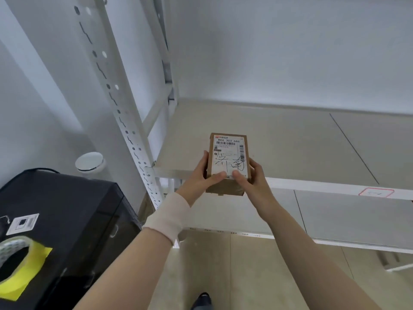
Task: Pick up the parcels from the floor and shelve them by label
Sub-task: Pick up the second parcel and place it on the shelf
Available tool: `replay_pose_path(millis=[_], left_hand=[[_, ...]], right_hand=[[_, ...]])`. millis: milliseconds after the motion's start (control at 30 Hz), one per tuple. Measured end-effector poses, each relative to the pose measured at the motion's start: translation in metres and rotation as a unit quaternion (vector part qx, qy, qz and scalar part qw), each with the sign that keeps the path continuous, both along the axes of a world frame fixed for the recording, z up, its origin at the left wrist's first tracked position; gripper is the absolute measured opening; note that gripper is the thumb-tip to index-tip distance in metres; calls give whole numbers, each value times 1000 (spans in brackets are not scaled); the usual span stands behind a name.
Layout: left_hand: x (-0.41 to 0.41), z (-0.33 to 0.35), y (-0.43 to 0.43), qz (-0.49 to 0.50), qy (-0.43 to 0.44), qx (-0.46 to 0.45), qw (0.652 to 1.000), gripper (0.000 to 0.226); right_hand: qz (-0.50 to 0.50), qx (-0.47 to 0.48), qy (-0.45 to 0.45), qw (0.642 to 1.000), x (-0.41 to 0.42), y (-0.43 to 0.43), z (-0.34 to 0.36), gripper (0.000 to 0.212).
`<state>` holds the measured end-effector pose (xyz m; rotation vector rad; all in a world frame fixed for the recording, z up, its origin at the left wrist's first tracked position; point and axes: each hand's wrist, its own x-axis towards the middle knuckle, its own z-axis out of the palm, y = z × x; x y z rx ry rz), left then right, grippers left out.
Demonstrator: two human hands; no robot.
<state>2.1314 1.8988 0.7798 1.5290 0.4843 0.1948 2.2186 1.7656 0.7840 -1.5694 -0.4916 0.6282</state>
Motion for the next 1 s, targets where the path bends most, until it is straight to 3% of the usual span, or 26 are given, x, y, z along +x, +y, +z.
replay_pose_path(millis=[267,700,867,1000], left_hand=[[58,-14,68,-49,15,22,998,73],[79,-35,87,-43,38,5,998,96],[72,-39,91,-50,76,71,993,119],[60,-42,95,13,101,178,979,114]], right_hand=[[-4,-34,7,999,57,61,-17,67],[15,-50,18,998,85,83,-45,68],[28,-55,15,998,86,77,-49,95],[0,-136,-126,983,88,62,-58,111]])
